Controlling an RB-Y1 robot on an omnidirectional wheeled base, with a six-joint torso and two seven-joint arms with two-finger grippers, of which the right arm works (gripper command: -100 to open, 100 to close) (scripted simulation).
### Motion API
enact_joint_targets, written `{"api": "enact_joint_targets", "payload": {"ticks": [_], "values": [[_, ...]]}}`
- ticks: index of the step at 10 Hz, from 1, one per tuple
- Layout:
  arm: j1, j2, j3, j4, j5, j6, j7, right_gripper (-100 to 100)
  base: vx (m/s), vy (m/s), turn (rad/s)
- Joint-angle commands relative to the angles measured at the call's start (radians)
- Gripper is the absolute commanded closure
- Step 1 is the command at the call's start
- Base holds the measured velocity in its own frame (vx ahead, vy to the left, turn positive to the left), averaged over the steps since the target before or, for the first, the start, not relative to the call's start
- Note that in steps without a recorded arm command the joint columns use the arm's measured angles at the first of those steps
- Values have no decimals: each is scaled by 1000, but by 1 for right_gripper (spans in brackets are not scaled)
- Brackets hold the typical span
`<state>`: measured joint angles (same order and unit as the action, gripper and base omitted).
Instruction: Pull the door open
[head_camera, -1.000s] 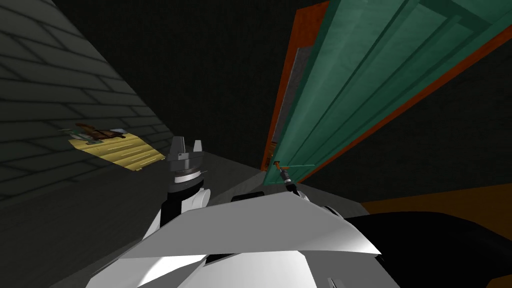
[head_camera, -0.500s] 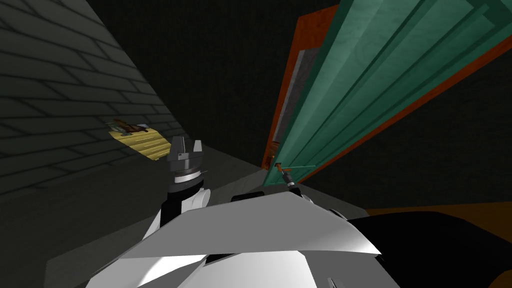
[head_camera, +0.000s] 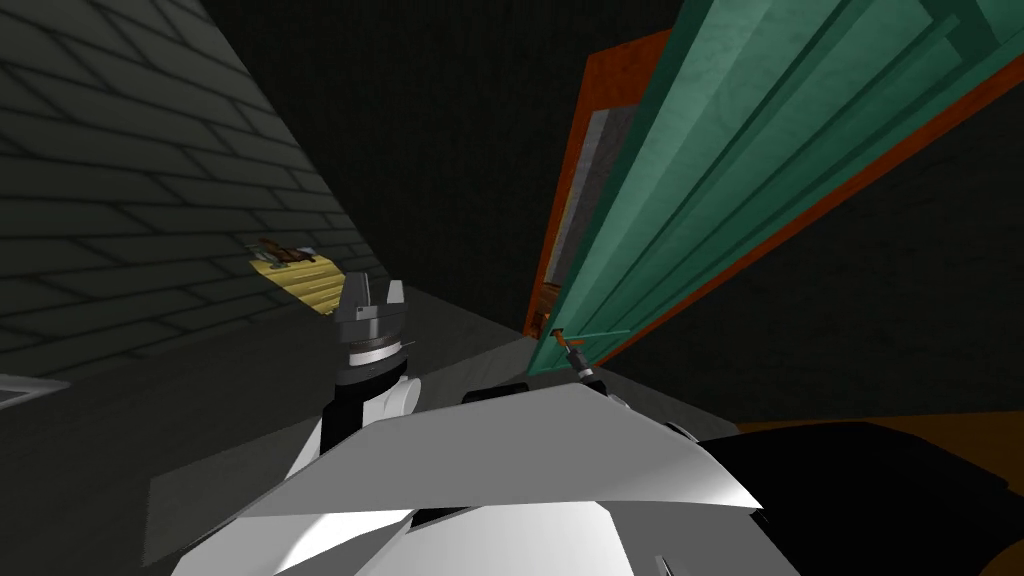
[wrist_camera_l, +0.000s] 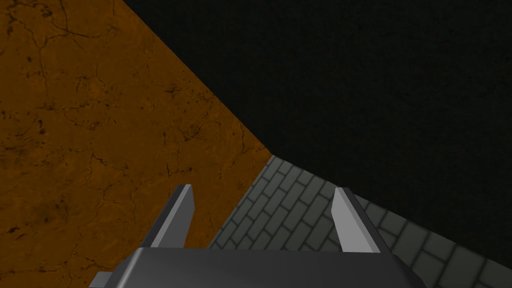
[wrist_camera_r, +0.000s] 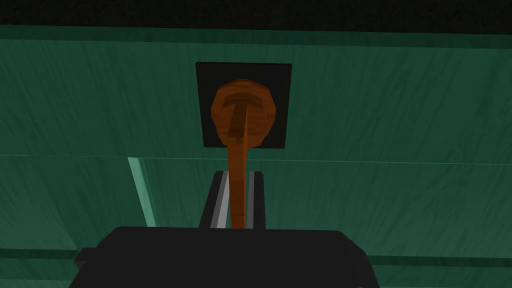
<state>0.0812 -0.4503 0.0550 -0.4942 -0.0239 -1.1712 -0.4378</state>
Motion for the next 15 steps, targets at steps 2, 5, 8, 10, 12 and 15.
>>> {"api": "enact_joint_targets", "payload": {"ticks": [2, 5, 8, 10, 12, 15], "values": [[14, -12, 7, 8, 5, -32, -11, 100, -230, -83, 195], [31, -25, 16, 18, 11, -70, -23, 100, -213, -78, 152], [46, -38, 24, 27, 16, -105, -35, 100, -217, -110, 163], [25, -26, 45, 35, 17, -92, -29, 100, -131, -35, 67], [10, -24, 58, 30, 13, -78, -25, 100, -215, -63, 86], [-17, -21, 83, 22, 6, -52, -19, 100, -215, -59, 70]]}}
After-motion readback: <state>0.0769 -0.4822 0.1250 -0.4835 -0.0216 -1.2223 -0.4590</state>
